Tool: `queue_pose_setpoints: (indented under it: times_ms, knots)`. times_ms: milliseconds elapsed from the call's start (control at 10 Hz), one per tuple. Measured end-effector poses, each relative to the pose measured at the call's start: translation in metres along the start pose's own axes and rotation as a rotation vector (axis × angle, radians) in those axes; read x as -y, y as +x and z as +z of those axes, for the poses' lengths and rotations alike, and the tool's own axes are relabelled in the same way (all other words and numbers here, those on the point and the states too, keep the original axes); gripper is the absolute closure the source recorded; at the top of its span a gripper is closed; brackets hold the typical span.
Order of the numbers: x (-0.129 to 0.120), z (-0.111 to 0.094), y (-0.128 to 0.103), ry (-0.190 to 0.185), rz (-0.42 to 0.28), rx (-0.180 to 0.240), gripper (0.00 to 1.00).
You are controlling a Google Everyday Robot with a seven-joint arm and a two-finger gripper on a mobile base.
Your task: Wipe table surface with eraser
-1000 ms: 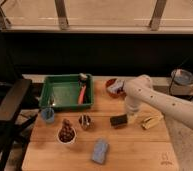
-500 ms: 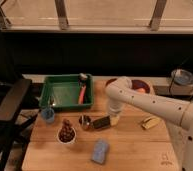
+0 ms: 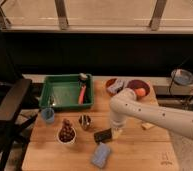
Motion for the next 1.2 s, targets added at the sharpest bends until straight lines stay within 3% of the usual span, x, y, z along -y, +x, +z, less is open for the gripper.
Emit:
queue_pose_setpoints:
  times_ms: [300, 500, 700, 900, 1200]
  knots:
    - [-0.022, -0.008, 0.056, -0.021, 0.081, -0.042, 1.0]
    - [-0.011, -0.016, 0.08, -0.015, 0.102, -0.071, 1.0]
    - [0.016, -0.023, 0.092, -0.007, 0.095, -0.099, 1.0]
    - [0.043, -0.023, 0.083, -0.001, 0.064, -0.12, 1.0]
    - [0.073, -0.011, 0.038, 0.006, -0.011, -0.117, 1.0]
